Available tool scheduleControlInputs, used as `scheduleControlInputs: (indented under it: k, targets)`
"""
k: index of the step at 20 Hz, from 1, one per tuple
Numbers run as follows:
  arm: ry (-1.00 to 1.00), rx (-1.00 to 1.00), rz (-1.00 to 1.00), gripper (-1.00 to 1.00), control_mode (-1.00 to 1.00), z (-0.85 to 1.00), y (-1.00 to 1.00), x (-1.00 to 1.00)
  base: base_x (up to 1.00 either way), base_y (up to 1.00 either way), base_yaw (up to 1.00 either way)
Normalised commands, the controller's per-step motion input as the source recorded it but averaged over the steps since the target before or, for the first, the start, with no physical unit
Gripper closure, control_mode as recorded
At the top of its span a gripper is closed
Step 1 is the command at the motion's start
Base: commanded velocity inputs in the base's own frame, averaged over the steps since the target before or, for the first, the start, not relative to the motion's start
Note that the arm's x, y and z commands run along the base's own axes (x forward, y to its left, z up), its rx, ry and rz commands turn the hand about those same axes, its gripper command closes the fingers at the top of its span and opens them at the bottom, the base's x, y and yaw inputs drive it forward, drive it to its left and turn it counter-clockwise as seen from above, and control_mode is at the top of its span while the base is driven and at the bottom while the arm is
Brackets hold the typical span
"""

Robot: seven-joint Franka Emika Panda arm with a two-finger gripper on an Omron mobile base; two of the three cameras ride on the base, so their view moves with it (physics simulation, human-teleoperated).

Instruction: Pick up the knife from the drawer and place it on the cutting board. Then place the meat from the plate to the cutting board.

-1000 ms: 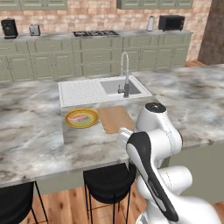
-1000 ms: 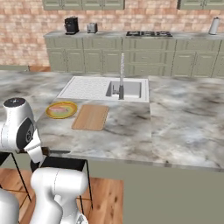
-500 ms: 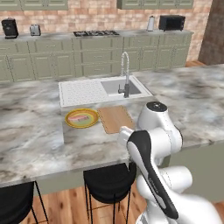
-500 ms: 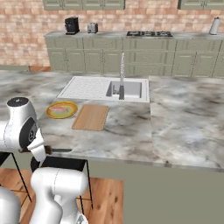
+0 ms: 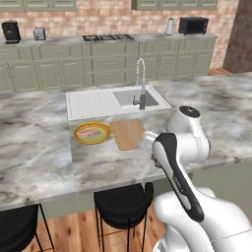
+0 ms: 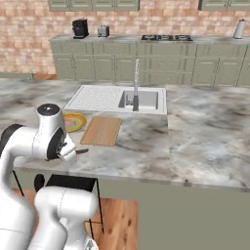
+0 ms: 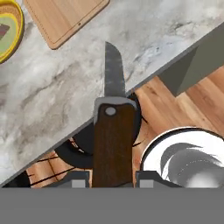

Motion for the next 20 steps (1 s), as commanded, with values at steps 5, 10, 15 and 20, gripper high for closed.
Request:
scheduleControlInputs:
  k: [5, 10, 15, 20]
  targets:
    - [-0.02, 0.00, 0.25, 1.00, -1.00, 0.05, -0.20, 0.85, 0.00, 0.00, 0.00]
    - [-0.04, 0.00, 0.29, 1.00, -1.00, 0.13, -0.35, 0.62, 0.00, 0.00, 0.00]
    - [-0.02, -0.08, 0.24, 1.00, -1.00, 0.02, -0.08, 0.52, 0.00, 0.00, 0.00]
    - [0.00, -0.14, 0.20, 1.00, -1.00, 0.00, 0.00, 0.64, 0.00, 0.00, 0.00]
